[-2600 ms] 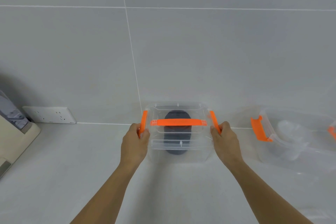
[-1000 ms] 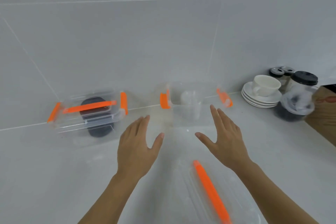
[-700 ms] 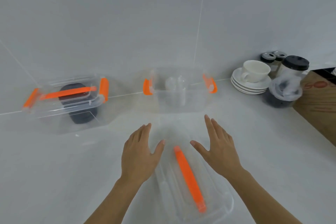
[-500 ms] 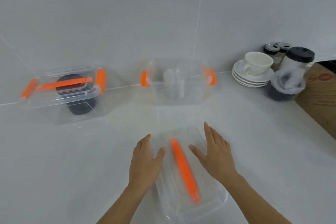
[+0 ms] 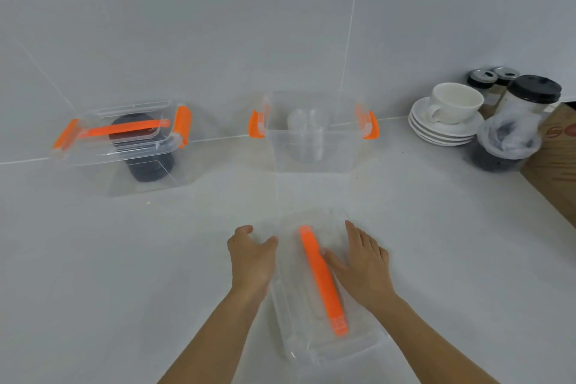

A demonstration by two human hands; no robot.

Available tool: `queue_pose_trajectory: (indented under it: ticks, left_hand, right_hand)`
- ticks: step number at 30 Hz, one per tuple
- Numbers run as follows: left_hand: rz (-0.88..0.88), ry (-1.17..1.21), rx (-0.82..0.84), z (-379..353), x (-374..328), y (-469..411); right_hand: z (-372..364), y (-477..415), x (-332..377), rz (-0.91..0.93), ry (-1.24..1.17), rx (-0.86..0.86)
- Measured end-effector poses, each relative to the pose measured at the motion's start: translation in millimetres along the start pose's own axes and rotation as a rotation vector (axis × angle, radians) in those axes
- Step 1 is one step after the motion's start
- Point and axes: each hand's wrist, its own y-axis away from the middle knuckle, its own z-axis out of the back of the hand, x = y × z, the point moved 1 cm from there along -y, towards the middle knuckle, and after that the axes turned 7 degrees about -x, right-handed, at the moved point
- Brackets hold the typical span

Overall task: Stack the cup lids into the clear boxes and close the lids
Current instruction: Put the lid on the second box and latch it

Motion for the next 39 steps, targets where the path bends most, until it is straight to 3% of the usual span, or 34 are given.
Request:
queue_pose_trajectory:
  ticks: [7, 12, 19, 24, 28, 32, 39]
  left_hand:
    - [0.261, 0.300, 0.121, 13, 0, -9]
    - [0.154, 0.386, 0.105, 31, -24, -17]
    - [0.053, 0.608, 0.034, 51, -59, -25]
    - [0.084, 0.917, 0.033, 56, -80, -25]
    - [0.123, 1.096, 0.053, 54, -92, -24]
    - [0.095, 1.145, 0.128, 41, -98, -20]
    - [-0.061, 0.973, 0.249, 37, -102, -30]
  right_hand:
    - [19, -8, 12, -0.005, -0.285, 0.049]
    - [41, -20, 21, 0.050, -0.442, 0.058]
    - [77, -43, 39, 0.107, -0.515, -0.074]
    - [93, -55, 46, 0.032, -0.726, -0.217]
    - [95, -60, 57, -0.071, -0.994, -0.182]
    - [92, -64, 70, -0.055, -1.211, -0.085]
    - [101, -85, 71, -0.068, -1.390, -0.175]
